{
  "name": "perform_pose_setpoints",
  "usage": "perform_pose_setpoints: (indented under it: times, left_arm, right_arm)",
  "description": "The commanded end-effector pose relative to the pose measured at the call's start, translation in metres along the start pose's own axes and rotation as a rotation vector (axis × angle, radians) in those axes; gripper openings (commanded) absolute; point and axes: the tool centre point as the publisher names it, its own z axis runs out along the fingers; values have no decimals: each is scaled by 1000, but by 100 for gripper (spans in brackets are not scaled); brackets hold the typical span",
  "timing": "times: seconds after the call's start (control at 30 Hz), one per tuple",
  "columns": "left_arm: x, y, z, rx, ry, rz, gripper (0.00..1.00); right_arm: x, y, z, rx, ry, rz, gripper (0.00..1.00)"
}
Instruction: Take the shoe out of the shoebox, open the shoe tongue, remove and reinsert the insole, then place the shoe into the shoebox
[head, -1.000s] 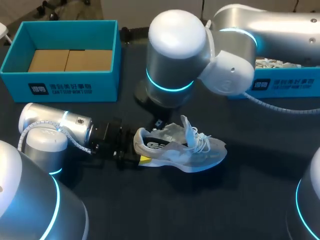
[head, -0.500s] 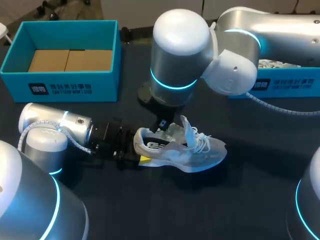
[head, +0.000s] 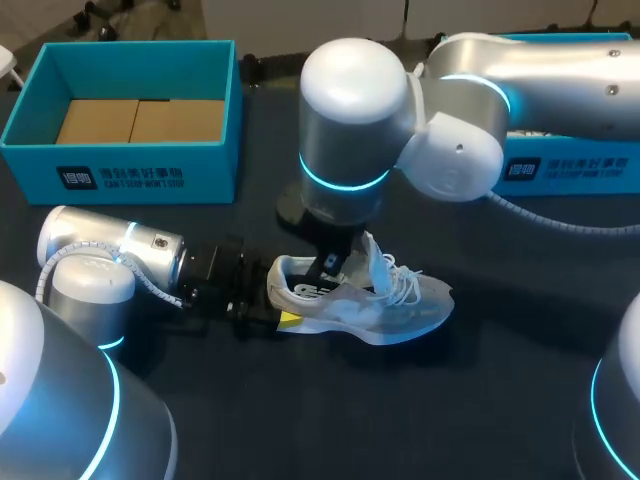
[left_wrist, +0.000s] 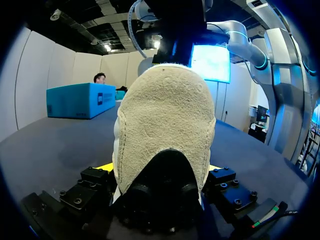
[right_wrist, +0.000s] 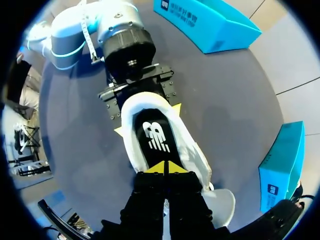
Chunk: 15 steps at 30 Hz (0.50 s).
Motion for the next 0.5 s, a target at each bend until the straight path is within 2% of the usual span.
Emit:
perform_pose_setpoints:
  times: [0.03, 0.3, 0.5]
  left_arm:
    - [0, 1, 0, -1, -2, 0, 0]
    - [0, 1, 0, -1, -2, 0, 0]
    - [0, 1, 0, -1, -2, 0, 0]
  right_arm:
    - [-4, 0, 16, 2, 10, -4, 0]
    - [-17, -4, 38, 29, 54, -19, 0]
    - [-18, -10, 46, 20, 110, -20, 0]
